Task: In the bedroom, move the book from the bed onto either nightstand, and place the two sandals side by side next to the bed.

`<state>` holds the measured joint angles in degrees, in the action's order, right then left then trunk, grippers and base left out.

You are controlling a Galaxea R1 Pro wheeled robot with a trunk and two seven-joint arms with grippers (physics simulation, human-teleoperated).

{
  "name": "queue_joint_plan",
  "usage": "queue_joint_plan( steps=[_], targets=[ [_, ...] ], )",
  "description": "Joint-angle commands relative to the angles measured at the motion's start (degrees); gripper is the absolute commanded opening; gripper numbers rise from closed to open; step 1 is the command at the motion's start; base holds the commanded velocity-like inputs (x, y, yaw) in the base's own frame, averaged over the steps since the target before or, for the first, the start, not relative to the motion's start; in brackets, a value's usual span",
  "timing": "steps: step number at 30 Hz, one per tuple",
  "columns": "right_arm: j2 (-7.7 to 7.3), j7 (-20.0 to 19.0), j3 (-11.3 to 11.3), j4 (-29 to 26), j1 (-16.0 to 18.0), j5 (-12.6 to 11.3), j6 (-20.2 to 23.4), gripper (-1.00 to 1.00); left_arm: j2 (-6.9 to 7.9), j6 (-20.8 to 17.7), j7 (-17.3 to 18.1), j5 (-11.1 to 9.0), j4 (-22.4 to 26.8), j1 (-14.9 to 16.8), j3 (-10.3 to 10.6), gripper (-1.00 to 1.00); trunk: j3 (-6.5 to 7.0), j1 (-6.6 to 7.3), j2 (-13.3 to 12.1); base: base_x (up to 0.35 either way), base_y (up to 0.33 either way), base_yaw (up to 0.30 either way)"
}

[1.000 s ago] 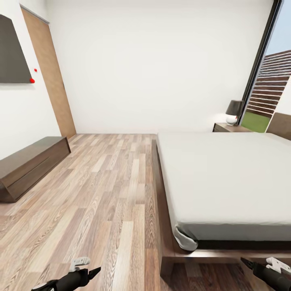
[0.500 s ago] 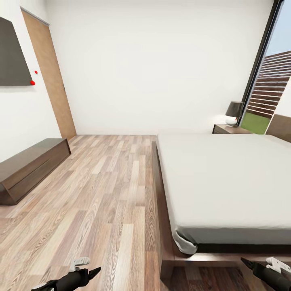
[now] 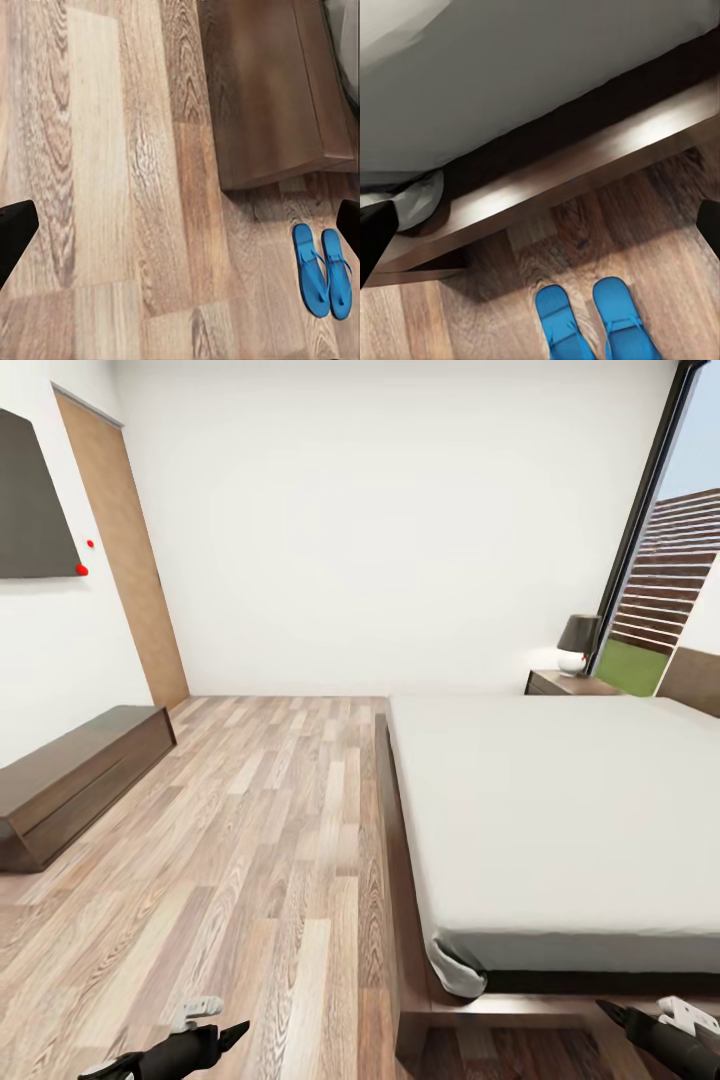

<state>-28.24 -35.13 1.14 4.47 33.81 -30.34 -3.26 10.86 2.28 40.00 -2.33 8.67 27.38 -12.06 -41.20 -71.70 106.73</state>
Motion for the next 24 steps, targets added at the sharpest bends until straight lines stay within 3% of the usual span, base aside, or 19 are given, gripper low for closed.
queue_joint_plan(
  steps=[1, 24],
  targets=[
    [-0.02, -0.3, 0.1, 0.3, 0.1, 0.0, -0.3, 1.0, -0.01, 0.2, 0.2, -0.2, -0.1, 0.0, 0.1, 1.0, 0.13, 0.23, -0.4, 0.0, 0.0, 0.0],
    [0.0, -0.3, 0.1, 0.3, 0.1, 0.0, -0.3, 1.0, -0.02, 0.2, 0.2, -0.2, -0.1, 0.0, 0.1, 1.0, 4.26, 5.28, -9.6, 0.0, 0.0, 0.0]
  ],
)
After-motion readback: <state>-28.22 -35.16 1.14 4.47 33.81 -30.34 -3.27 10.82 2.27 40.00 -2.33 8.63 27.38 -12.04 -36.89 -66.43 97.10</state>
